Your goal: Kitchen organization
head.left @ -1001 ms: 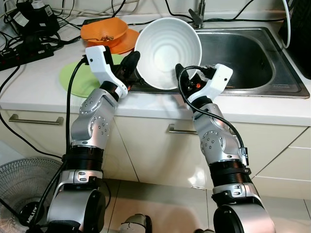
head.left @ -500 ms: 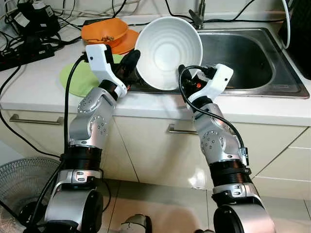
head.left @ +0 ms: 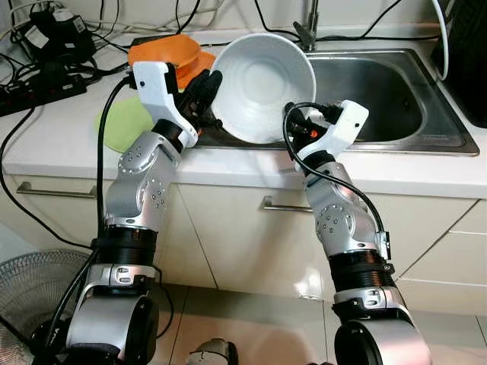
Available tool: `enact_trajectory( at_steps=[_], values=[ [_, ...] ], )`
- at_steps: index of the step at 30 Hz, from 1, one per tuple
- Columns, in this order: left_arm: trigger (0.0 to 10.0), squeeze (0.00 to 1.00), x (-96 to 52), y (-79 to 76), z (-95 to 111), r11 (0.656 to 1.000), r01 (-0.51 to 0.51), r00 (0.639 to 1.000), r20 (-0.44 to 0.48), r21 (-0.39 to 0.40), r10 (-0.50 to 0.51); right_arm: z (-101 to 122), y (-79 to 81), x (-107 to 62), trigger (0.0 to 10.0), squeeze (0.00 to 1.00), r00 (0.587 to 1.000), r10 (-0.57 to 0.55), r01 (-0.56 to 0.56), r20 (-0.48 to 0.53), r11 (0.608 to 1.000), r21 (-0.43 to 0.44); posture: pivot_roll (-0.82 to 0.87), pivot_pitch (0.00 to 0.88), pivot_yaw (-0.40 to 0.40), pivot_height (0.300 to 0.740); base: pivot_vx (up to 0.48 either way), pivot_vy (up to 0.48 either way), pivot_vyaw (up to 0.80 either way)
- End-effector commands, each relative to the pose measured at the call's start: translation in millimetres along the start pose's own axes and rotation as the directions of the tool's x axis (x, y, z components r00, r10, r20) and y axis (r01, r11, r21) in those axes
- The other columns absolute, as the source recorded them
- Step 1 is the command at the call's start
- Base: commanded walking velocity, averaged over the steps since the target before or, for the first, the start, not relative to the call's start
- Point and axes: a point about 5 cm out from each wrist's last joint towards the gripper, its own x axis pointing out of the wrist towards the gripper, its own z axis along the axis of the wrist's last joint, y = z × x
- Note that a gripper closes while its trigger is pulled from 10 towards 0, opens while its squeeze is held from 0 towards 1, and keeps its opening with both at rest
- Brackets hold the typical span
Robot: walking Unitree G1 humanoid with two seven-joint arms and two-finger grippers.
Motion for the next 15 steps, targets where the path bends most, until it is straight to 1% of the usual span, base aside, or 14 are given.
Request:
enact_trajectory(
  at_steps=[1, 9, 13, 14, 15],
  values=[
    [10.0, 1.00, 2.3, -1.5, 10, 0.999, 0.020, 1.000, 0.022, 0.037, -0.020, 3, 19.5, 6.1, 0.0, 0.00, 0.998, 0.052, -0.052, 0.020, 0.999, 0.017, 0.16, 0.019, 0.119, 0.740, 0.000, 0.000, 0.00],
    [10.0, 1.00, 1.3, -2.5, 9, 0.999, 0.027, 0.999, 0.020, 0.042, -0.028, 11, 13.5, 9.1, 0.0, 0.00, 0.998, -0.010, 0.008, 0.069, 1.000, 0.030, 0.16, 0.021, 0.121, 0.740, 0.000, 0.000, 0.00],
    [10.0, 1.00, -0.1, -2.9, 7, 0.999, 0.024, 1.000, 0.012, 0.046, -0.025, 19, 7.5, 11.7, 0.0, 0.00, 0.993, -0.060, 0.056, 0.105, 0.998, 0.033, 0.16, 0.021, 0.119, 0.740, 0.000, 0.000, 0.00],
    [10.0, 0.00, -1.1, -2.9, 5, 0.999, 0.020, 1.000, 0.004, 0.050, -0.020, 23, 3.9, 13.6, 0.0, 0.00, 0.989, -0.079, 0.077, 0.122, 0.997, 0.019, 0.16, 0.021, 0.119, 0.740, 0.000, 0.000, 0.00],
    [10.0, 0.00, -1.1, -2.9, 5, 0.999, 0.020, 1.000, 0.004, 0.050, -0.020, 23, 3.9, 13.6, 0.0, 0.00, 0.989, -0.079, 0.077, 0.122, 0.997, 0.019, 0.16, 0.021, 0.119, 0.740, 0.000, 0.000, 0.00]
  ],
)
